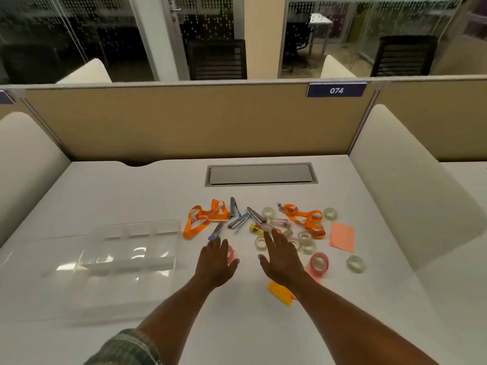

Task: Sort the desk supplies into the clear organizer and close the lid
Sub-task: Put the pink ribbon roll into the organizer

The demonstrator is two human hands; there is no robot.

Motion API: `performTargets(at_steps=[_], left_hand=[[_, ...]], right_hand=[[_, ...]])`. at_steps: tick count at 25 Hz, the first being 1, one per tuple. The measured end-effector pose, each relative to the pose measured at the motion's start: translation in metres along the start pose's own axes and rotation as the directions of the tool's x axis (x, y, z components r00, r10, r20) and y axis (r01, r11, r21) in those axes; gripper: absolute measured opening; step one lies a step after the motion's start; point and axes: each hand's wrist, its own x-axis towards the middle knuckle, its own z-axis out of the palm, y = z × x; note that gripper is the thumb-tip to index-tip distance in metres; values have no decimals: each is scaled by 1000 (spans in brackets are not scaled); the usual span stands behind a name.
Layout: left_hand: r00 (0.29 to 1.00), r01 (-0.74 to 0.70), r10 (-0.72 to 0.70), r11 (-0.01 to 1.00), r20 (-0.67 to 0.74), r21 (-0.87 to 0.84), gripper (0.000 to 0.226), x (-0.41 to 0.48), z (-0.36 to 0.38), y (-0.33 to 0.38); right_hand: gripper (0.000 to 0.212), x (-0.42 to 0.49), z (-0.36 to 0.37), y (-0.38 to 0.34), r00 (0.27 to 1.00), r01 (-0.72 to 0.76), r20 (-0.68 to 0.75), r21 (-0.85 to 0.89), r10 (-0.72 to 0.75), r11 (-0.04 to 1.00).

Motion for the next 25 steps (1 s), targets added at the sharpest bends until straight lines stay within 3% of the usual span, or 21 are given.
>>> performTargets(at_steps=[5,9,11,15,19,25], left_hand=[[980,53,-58,998,188,29,66,-7,26,0],[981,99,-88,994,172,-56,67,-1,33,5],[985,91,-79,993,155,-72,59,2,33,9],[987,58,-52,998,150,-35,39,6,34,22],[993,30,-25,999,113,-43,34,12,36,38],[1000,17,-15,986,12,-164,15,21,33,55]], right_hand=[[61,-28,40,0,989,-2,148,-35,7,999],[55,-31,38,5,989,-6,145,-17,9,1000],[53,-27,37,15,998,-25,47,-64,28,998],[65,-23,29,47,973,-230,-19,-95,229,969],[74,-30,23,91,899,-437,-62,-42,434,899],[64,-36,29,113,869,-489,-33,86,493,868]])
